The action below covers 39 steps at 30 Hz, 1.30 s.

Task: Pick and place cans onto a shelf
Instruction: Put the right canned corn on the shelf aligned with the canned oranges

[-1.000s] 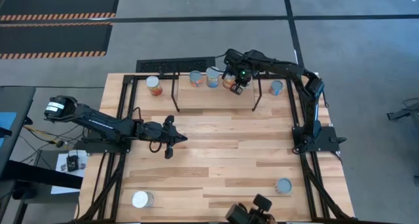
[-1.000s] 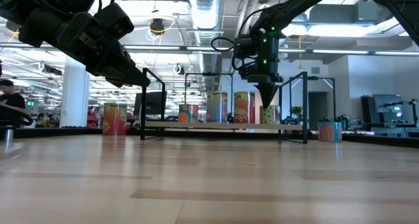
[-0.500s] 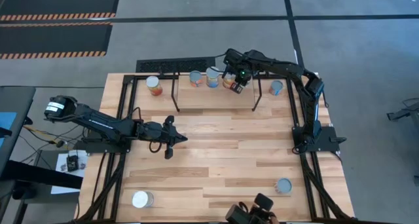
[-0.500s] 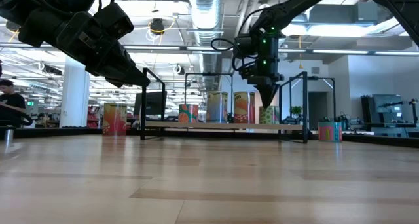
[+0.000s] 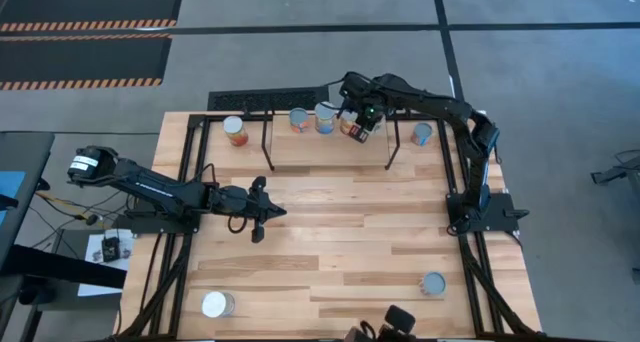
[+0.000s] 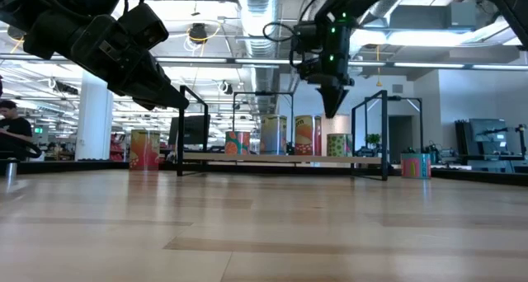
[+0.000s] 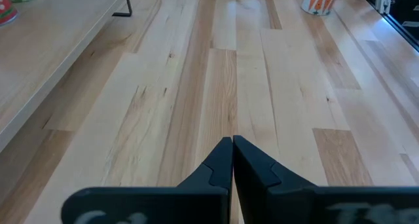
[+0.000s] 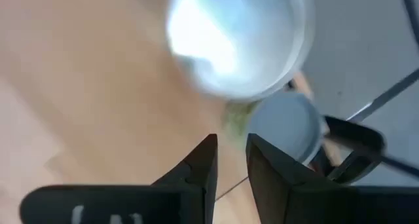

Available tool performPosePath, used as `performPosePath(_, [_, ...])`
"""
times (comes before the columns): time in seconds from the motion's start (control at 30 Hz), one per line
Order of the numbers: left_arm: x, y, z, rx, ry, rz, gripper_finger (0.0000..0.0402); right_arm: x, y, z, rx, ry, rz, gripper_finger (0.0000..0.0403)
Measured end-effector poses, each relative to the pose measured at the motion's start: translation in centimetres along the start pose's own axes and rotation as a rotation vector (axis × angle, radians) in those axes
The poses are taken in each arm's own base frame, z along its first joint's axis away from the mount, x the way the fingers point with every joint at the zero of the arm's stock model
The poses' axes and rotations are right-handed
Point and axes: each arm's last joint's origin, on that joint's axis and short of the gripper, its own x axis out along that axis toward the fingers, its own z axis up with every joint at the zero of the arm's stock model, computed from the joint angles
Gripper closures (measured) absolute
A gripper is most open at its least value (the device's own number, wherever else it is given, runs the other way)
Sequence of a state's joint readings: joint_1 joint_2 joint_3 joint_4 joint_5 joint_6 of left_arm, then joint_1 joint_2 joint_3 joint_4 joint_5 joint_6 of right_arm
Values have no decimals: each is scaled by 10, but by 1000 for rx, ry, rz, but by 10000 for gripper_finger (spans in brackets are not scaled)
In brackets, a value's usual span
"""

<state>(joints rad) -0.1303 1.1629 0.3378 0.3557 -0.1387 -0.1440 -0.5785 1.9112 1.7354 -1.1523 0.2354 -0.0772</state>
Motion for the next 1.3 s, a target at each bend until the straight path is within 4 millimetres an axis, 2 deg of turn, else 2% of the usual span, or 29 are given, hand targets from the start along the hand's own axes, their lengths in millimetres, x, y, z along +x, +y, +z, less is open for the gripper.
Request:
performPosePath(0.17, [0, 0, 0, 0, 3, 1, 401, -31, 19, -12, -56, -9, 15, 337])
performPosePath(0.33, [0, 0, -1, 1, 8, 1, 401, -71, 38, -24, -87, -158, 35, 392])
performPosePath(0.5, [0, -2, -1, 9, 8, -8, 401, -94, 63, -45, -110, -415, 107, 386])
performPosePath(0.67, [-1, -4, -1, 24, 9, -19, 401, -89, 90, -74, -149, -660, 249, 397])
performPosePath(1.03, [-1, -5, -2, 19, 15, -40, 401, -58, 140, -148, -185, -1198, 446, 399])
performPosePath(1.17, [-1, -7, -3, 21, 37, -110, 401, -47, 153, -165, -175, -1278, 521, 385])
performPosePath(1.3, [-1, -7, -4, 20, 43, -123, 401, -36, 164, -169, -193, -1225, 552, 367])
